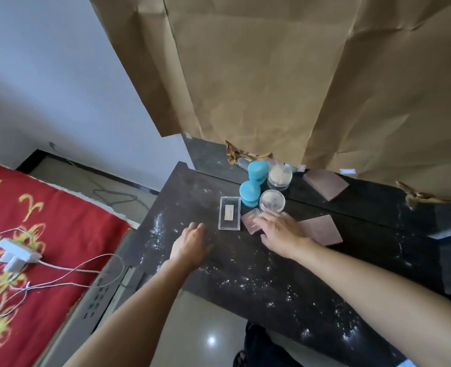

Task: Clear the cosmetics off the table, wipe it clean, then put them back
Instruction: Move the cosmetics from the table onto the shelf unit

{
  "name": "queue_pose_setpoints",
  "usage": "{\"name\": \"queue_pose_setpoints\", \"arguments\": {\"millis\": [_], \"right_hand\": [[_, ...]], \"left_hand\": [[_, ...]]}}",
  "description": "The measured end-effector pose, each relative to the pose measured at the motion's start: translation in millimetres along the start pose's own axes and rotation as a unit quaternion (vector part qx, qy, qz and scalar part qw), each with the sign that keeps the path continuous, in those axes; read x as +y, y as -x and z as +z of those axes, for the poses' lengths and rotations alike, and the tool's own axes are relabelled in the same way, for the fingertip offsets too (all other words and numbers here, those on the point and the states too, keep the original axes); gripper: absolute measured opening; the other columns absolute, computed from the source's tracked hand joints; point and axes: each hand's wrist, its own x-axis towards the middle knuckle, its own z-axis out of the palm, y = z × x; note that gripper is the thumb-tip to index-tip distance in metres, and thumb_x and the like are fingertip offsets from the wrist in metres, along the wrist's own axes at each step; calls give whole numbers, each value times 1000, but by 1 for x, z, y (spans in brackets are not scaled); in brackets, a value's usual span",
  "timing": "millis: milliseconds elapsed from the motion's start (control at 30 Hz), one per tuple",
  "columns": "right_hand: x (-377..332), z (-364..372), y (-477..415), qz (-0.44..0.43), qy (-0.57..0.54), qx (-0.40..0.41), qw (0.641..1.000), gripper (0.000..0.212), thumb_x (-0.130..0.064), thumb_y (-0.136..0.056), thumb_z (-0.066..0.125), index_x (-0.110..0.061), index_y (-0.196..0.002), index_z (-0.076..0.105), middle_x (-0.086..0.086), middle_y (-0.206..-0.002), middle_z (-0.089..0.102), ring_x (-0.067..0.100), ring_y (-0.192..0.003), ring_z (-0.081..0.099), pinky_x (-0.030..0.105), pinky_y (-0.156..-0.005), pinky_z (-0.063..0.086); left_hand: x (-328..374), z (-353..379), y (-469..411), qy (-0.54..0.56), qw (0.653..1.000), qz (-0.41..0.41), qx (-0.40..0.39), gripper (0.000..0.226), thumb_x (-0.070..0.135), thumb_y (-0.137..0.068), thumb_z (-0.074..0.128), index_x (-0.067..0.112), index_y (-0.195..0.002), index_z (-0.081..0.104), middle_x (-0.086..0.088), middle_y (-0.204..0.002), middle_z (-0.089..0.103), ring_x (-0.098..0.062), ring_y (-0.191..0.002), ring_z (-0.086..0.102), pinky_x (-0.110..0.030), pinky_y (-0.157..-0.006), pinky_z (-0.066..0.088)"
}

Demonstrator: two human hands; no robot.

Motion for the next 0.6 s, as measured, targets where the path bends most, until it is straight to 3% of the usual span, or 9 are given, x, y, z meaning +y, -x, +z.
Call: {"name": "queue_pose_setpoints", "arguments": {"millis": [167,233,333,400,500,600], "right_hand": [[-1,9,-45,-38,49,-49,997,40,-14,-88,50,-15,-128,47,4,-139,43,24,-128,40,43,-107,30],[2,14,-55,-48,87,-57,993,45,-17,-88,52,-16,-132,42,5,-143,39,25,-127,41,44,-104,31],[5,22,-63,-52,118,-64,990,42,-18,-90,48,-15,-132,40,8,-139,43,27,-121,46,45,-99,33],[7,25,-66,-50,130,-59,989,37,-18,-92,45,-15,-129,43,9,-131,50,28,-116,48,44,-95,36],[8,25,-70,-41,131,-53,989,33,-22,-91,51,-15,-122,48,7,-120,57,27,-108,50,43,-88,38],[4,23,-70,-12,131,-45,990,35,-27,-88,58,-15,-120,50,7,-114,59,26,-107,50,42,-87,37]], "left_hand": [[14,-16,-61,-59,996,62,-19,61,38,-80,69,17,-130,40,-5,-127,42,-25,-120,42,-41,-94,46],[20,-16,-88,-84,991,98,-25,78,40,-75,75,18,-138,33,-5,-137,38,-25,-125,39,-40,-100,42],[27,-7,-120,-117,982,136,-66,106,44,-70,79,21,-150,13,-4,-157,14,-24,-144,17,-43,-113,26],[28,-1,-135,-143,973,153,-97,115,46,-69,80,22,-152,4,-3,-160,3,-23,-147,5,-44,-116,18],[23,1,-149,-155,966,174,-112,120,49,-66,81,21,-152,2,-2,-160,8,-23,-147,5,-43,-117,16],[19,4,-150,-146,964,201,-94,118,49,-66,81,19,-151,6,-3,-153,25,-24,-141,22,-40,-114,23]]}}
